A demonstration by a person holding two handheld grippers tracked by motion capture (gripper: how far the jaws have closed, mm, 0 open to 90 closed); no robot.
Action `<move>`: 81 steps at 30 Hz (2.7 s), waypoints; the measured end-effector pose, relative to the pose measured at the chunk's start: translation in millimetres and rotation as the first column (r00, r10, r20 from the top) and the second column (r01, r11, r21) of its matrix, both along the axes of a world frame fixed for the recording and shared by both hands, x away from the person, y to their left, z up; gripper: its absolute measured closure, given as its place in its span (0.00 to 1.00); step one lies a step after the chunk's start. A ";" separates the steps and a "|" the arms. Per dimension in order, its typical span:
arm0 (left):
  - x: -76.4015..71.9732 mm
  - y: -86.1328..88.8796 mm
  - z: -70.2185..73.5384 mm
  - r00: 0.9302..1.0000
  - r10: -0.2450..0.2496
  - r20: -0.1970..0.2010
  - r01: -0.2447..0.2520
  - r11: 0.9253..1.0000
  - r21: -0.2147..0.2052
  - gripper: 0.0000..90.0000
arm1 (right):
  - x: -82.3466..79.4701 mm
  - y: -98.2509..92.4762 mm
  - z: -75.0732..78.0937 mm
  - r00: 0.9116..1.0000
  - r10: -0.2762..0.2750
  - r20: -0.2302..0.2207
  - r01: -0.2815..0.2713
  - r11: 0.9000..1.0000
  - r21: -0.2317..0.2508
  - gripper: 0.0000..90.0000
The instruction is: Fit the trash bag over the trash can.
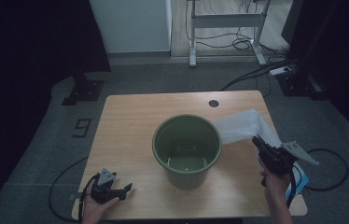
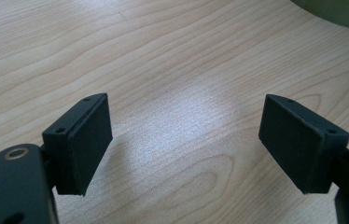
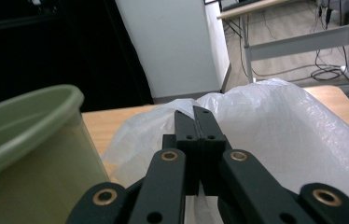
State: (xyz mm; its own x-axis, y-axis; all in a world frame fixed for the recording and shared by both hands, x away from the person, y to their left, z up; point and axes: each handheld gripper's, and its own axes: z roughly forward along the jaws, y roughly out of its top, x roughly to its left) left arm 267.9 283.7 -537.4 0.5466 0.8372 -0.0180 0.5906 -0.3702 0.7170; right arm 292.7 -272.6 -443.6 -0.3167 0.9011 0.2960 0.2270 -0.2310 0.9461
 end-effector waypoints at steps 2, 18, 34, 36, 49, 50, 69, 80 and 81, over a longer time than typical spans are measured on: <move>0.0 0.4 0.1 1.000 0.000 0.001 0.000 1.000 -0.001 0.19 | -0.9 0.1 2.4 1.000 0.000 0.007 0.000 1.000 0.004 0.99; 2.5 3.2 -1.4 1.000 0.006 -0.007 -0.006 1.000 0.003 0.19 | -3.2 5.4 31.2 0.997 -0.006 0.074 0.007 1.000 -0.008 0.99; 2.8 5.2 -1.6 1.000 0.009 -0.009 -0.009 1.000 -0.004 0.19 | -10.1 6.0 74.2 0.985 -0.042 0.165 0.043 0.999 -0.003 0.99; 2.7 5.0 -1.6 1.000 0.009 -0.009 -0.009 1.000 -0.003 0.19 | -10.5 6.6 81.5 0.983 -0.040 0.179 0.041 0.999 -0.004 0.99; 2.5 6.1 -1.3 1.000 0.007 -0.011 -0.007 1.000 -0.003 0.19 | -19.0 15.1 129.0 0.961 -0.029 0.274 0.034 0.999 -0.015 0.99; 2.5 6.5 -1.2 1.000 0.008 -0.012 -0.008 1.000 -0.004 0.19 | -19.5 15.7 131.7 0.960 -0.028 0.280 0.033 0.999 -0.016 0.99; 3.1 7.1 -2.2 1.000 0.010 -0.017 -0.010 1.000 -0.004 0.19 | -32.8 18.5 173.8 0.935 0.000 0.354 0.013 0.999 -0.035 0.99; 3.6 8.0 -3.3 1.000 0.011 -0.022 -0.012 1.000 -0.004 0.19 | -35.6 39.5 182.5 0.926 0.058 0.373 -0.048 0.998 -0.036 0.99; 3.6 8.0 -3.3 1.000 0.011 -0.022 -0.012 1.000 -0.004 0.19 | -35.6 39.5 182.5 0.926 0.058 0.373 -0.048 0.998 -0.036 0.99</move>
State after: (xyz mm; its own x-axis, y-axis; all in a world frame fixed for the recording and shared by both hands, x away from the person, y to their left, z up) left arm 271.5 291.7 -540.7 0.5364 0.8433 -0.0339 0.6107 -0.3601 0.7053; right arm 257.1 -233.1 -261.2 -0.4470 0.8859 0.1238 -0.1327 -0.2026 0.9702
